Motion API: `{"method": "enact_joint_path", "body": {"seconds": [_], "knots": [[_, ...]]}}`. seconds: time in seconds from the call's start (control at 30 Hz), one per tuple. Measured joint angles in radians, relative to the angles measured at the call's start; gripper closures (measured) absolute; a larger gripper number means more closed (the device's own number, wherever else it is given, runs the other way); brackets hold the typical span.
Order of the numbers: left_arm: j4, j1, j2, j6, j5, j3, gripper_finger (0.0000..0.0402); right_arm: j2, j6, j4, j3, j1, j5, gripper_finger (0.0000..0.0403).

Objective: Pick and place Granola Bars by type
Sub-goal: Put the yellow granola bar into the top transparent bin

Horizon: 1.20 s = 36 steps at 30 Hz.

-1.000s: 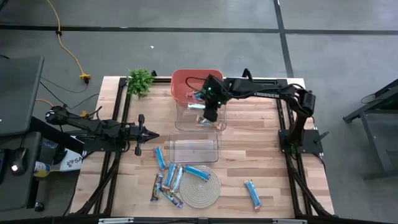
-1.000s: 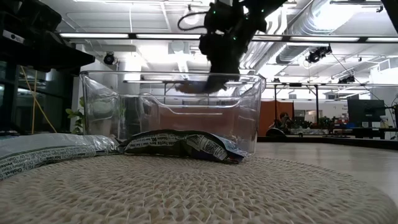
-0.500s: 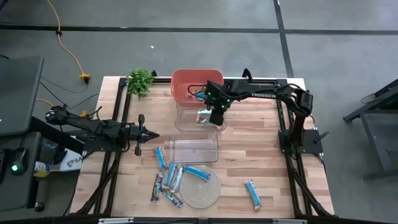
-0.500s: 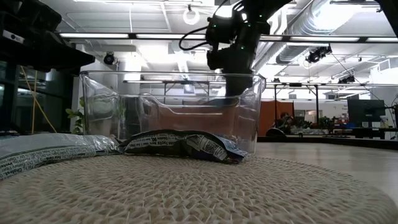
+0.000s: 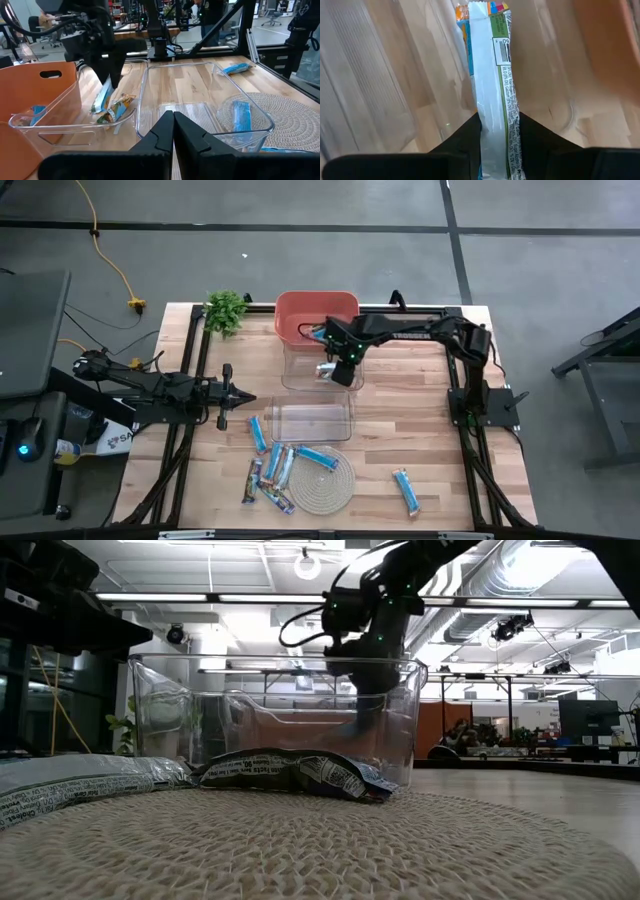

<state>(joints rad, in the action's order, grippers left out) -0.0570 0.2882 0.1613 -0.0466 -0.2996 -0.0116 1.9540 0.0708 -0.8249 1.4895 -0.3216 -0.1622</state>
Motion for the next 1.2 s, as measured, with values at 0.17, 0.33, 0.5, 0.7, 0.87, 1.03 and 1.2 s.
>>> {"method": "enact_joint_path", "body": {"seconds": [0.17,0.33,0.5,0.7,0.87,1.03,1.2], "knots": [[0.000,0.000,0.000,0.000,0.000,0.000,0.0394,0.005,0.002,0.038,0.000,0.013,0.024,0.0308],[0.000,0.000,0.000,0.000,0.000,0.000,0.0394,0.005,-0.001,0.049,0.000,0.017,0.018,0.0293],[0.000,0.000,0.000,0.000,0.000,0.000,0.0394,0.005,0.000,0.050,0.000,0.021,0.017,0.0263],[0.000,0.000,0.000,0.000,0.000,0.000,0.0394,0.003,-0.005,0.085,0.000,0.023,-0.006,0.0236],[0.000,0.000,0.000,0.000,0.000,0.000,0.0394,-0.040,0.005,0.136,0.001,0.024,-0.005,0.0234],[0.000,0.000,0.000,0.000,0.000,0.000,0.0394,-0.107,0.012,0.195,0.002,0.024,-0.002,0.0234],[0.000,0.000,0.000,0.000,0.000,0.000,0.0394,-0.195,0.052,0.254,0.002,0.028,-0.023,0.0234]]}}
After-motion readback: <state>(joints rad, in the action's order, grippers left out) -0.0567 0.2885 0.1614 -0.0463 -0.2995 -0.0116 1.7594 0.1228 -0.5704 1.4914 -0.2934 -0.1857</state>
